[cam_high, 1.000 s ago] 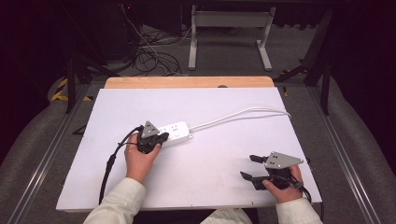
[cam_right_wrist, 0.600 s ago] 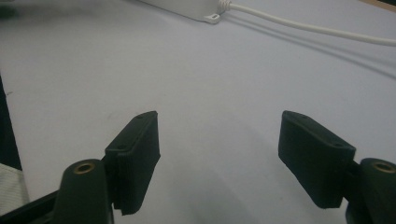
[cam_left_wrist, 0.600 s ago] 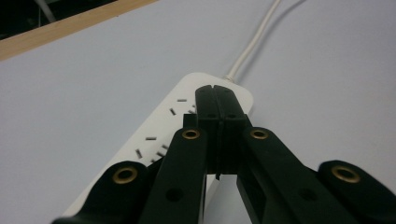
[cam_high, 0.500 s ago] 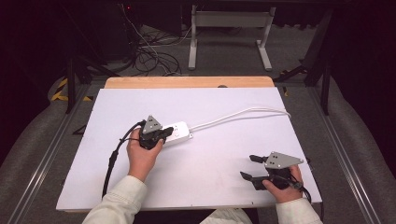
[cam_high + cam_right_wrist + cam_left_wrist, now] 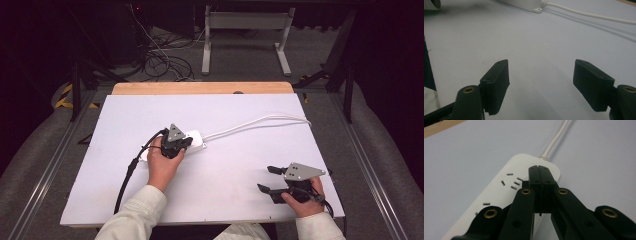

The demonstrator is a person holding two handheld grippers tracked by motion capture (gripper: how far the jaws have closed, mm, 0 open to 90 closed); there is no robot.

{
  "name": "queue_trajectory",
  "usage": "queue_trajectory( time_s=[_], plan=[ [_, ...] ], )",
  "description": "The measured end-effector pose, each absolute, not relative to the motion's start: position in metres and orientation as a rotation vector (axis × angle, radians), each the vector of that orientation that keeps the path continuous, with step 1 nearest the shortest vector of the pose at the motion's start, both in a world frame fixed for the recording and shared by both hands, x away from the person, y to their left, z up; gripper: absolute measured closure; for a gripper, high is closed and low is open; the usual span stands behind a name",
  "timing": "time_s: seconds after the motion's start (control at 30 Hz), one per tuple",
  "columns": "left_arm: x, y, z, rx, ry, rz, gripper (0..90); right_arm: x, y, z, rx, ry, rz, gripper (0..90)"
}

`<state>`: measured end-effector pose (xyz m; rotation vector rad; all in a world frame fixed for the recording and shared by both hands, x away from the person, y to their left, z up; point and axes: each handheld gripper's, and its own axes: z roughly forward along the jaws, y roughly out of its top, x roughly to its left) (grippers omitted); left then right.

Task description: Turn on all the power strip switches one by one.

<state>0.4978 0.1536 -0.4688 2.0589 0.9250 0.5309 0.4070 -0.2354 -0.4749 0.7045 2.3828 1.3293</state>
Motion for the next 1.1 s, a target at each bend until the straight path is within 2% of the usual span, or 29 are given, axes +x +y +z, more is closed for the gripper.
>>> queue_trajectory(
  time_s=[1.1],
  plan=[
    [0.5006, 0.1556, -0.4770, 2.047, 0.925, 0.548, 90.0, 0.4055, -0.2356, -0.4737, 0.691, 2.379, 1.332, 29.1]
  ],
)
